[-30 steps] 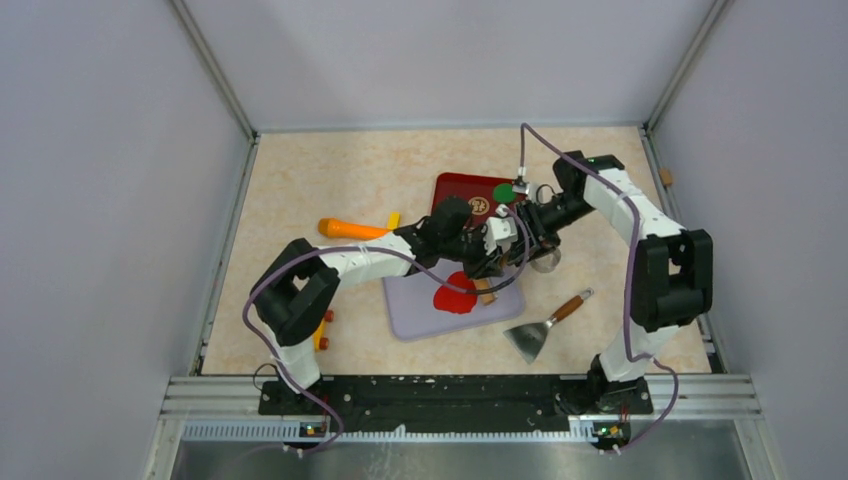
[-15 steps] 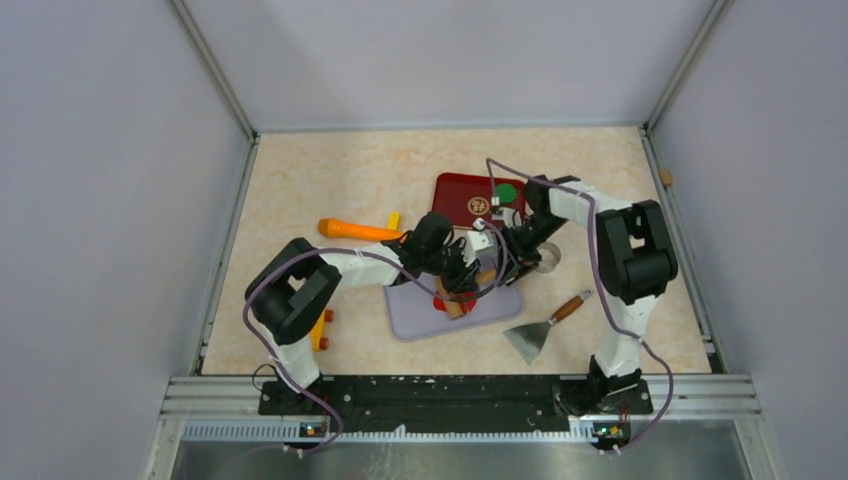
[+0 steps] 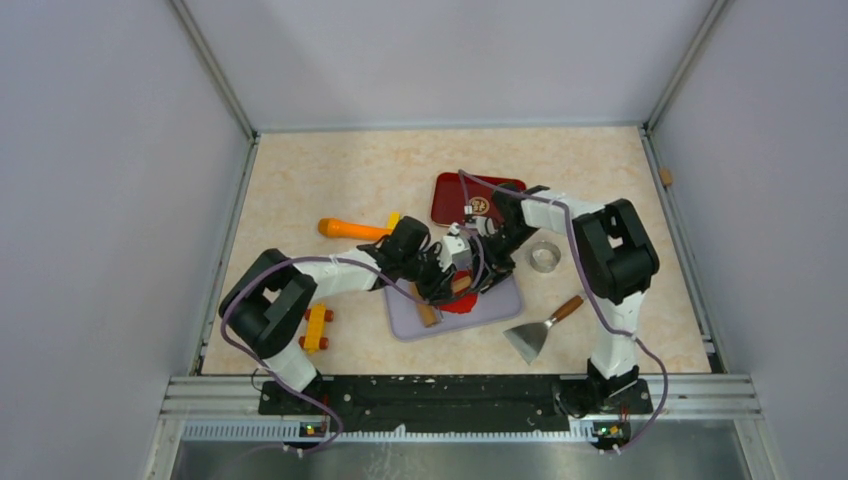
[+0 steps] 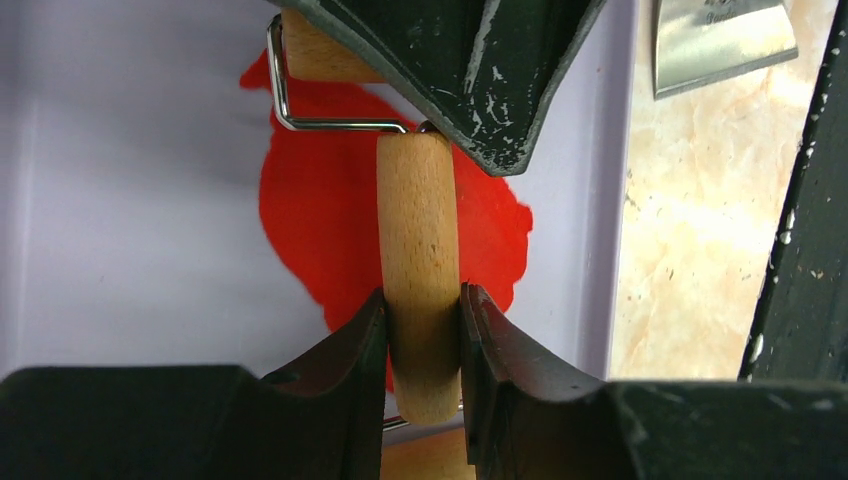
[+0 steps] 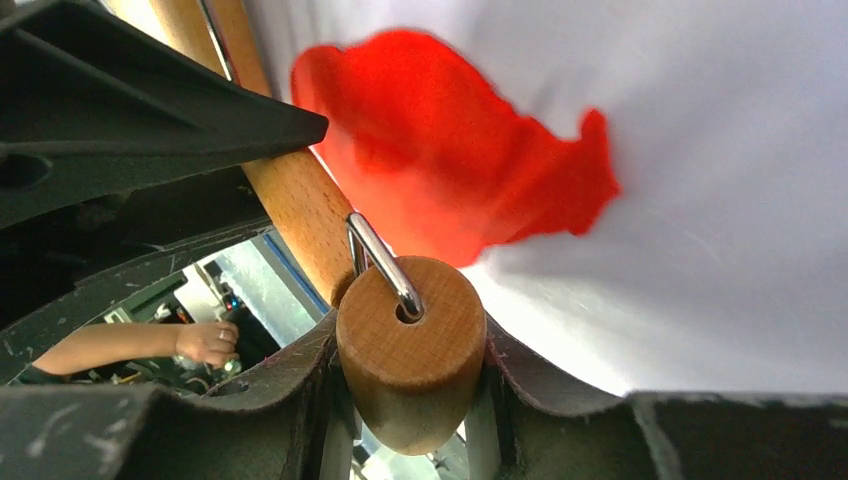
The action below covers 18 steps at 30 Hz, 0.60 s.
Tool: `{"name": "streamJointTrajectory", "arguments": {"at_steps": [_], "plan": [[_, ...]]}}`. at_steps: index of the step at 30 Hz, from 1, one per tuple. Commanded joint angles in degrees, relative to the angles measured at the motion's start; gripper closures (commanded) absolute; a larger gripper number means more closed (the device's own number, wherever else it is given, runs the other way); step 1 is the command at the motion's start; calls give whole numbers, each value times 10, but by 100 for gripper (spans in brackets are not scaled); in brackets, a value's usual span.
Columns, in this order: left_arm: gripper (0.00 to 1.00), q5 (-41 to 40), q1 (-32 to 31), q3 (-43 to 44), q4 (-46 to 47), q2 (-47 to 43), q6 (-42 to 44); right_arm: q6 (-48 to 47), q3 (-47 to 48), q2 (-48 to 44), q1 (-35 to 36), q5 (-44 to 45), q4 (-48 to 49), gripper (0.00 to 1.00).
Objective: Roll out the dumpling wrappers from the dough
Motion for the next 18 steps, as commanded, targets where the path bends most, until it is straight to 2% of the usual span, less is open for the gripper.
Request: {"name": "streamJointTrajectory", "arguments": {"at_steps": [1,8,13,14,16,17,18], "plan": [[100,-7,16,-1,-58,-56,29,18,33,-22,27,-37,45,100],[100,-19,23,49,-157,-143,64,3,135,-25,26,-157,21,99],[100,-36,26,65,-215,-182,90,13,188,-18,19,-228,16,57],[100,-39,27,65,-226,-191,98,18,190,-17,15,-239,20,35],[100,-44,27,66,-250,-209,121,40,188,-19,6,-260,34,28],[100,-47,27,67,-265,-218,136,50,186,-22,-1,-272,42,19],[100,-49,28,68,-282,-224,154,60,184,-24,-9,-282,50,16]]}}
